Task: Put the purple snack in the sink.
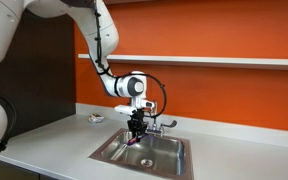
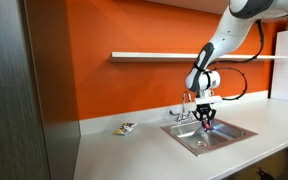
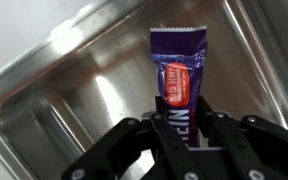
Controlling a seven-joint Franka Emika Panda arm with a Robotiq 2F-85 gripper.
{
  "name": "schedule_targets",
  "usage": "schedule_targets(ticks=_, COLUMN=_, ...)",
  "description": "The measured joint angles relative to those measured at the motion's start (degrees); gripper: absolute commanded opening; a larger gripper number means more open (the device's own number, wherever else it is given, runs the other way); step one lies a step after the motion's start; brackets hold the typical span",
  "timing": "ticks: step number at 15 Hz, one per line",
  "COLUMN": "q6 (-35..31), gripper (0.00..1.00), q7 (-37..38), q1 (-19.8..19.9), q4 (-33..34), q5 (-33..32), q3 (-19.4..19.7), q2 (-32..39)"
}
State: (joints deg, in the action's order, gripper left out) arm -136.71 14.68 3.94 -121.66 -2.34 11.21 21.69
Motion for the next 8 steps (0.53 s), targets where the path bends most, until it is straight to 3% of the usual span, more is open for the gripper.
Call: schedule_targets(ticks=8, q6=-2.59, gripper=0.09, q7=0.00, q1=-0.01, q4=7.33, q5=0.64, q3=-0.36, q2=11.42)
